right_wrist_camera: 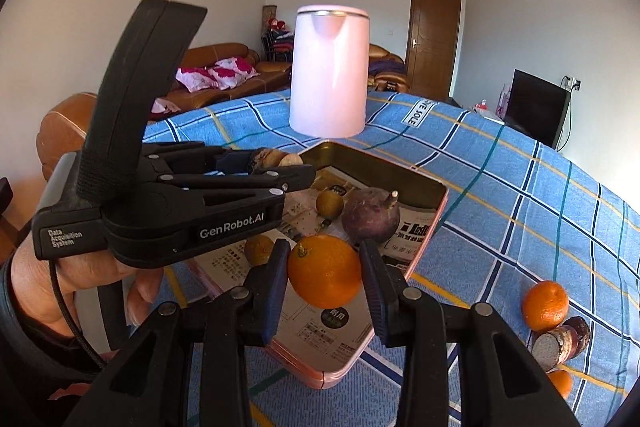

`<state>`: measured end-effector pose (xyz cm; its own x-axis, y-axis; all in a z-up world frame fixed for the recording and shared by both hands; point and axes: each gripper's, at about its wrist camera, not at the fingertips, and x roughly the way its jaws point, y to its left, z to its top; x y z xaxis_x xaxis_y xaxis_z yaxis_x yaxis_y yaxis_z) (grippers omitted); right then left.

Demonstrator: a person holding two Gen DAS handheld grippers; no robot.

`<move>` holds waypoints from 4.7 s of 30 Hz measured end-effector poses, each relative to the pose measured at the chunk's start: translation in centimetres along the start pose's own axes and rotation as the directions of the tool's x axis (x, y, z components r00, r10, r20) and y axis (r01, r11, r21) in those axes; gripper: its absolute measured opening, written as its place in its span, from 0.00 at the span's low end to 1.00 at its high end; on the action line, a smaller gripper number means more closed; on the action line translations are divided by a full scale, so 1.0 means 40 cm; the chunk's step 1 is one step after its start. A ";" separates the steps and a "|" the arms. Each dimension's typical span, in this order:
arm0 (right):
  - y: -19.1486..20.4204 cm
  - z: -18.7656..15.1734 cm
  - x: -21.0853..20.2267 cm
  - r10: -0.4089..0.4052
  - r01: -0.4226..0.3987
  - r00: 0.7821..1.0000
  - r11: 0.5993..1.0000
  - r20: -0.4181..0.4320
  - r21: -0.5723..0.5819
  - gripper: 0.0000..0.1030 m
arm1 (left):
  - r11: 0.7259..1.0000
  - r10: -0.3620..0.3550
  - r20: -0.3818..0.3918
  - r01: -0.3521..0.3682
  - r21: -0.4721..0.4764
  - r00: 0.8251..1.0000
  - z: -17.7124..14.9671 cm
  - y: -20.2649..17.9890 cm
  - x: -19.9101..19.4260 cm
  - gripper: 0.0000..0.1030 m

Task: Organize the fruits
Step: 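Lower the brown jar over the tin with the left tool while the right tool brings the orange over it, then open the left tool to drop the jar while the right tool releases the orange into the tin, then grasp a second small brown jar with the left tool while the right tool grasps an orange, then lift the jar with the left tool while the right tool carries the orange toward the tin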

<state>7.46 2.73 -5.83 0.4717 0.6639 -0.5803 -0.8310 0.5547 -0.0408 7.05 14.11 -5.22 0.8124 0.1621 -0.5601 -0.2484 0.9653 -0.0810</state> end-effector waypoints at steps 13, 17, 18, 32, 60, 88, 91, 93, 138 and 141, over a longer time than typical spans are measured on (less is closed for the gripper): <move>-0.038 -0.022 -0.024 -0.015 0.016 1.000 1.000 -0.019 0.010 0.53 | 1.000 0.002 0.044 -0.002 0.016 0.999 0.008 -0.041 -0.042 0.52; -0.120 -0.077 -0.127 -0.115 0.114 0.993 0.992 0.020 0.047 0.58 | 0.998 -0.038 0.086 0.034 0.048 0.996 0.019 -0.100 -0.077 0.56; -0.149 -0.092 -0.148 -0.145 0.144 0.989 0.987 0.017 0.065 0.60 | 0.997 -0.051 0.089 0.046 0.061 0.995 0.021 -0.121 -0.082 0.56; -0.360 -0.198 -0.201 -0.217 0.239 0.969 0.943 -0.118 0.231 0.62 | 0.956 -0.175 0.007 0.169 0.238 0.985 0.011 -0.380 -0.041 0.61; -0.522 -0.252 -0.278 -0.321 0.344 0.939 0.866 -0.125 0.363 0.43 | 0.915 -0.245 -0.206 0.296 0.275 0.947 -0.014 -0.587 0.095 0.61; -0.520 -0.255 -0.302 -0.305 0.303 0.951 0.872 -0.058 0.384 0.43 | 0.914 -0.305 -0.241 0.354 0.198 0.921 -0.008 -0.601 0.123 0.43; -0.515 -0.253 -0.310 -0.308 0.299 0.951 0.877 -0.038 0.377 0.43 | 0.913 -0.310 -0.217 0.354 0.204 0.926 -0.005 -0.600 0.112 0.43; -0.512 -0.252 -0.313 -0.309 0.297 0.951 0.879 -0.027 0.372 0.43 | 0.913 -0.312 -0.196 0.351 0.210 0.930 -0.003 -0.598 0.103 0.43; -0.454 -0.249 -0.395 -0.379 0.315 0.911 0.894 0.162 0.318 0.43 | 0.929 -0.292 0.087 0.261 0.261 0.952 -0.006 -0.578 -0.020 0.43; -0.451 -0.250 -0.398 -0.384 0.319 0.908 0.894 0.169 0.315 0.43 | 0.928 -0.293 0.096 0.259 0.267 0.951 -0.007 -0.576 -0.025 0.43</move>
<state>12.01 -22.86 -3.99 0.7969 0.4744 -0.3741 -0.4992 0.8658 0.0347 11.80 -8.35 -3.02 0.8963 -0.1086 -0.4299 0.1203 0.9927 -0.0001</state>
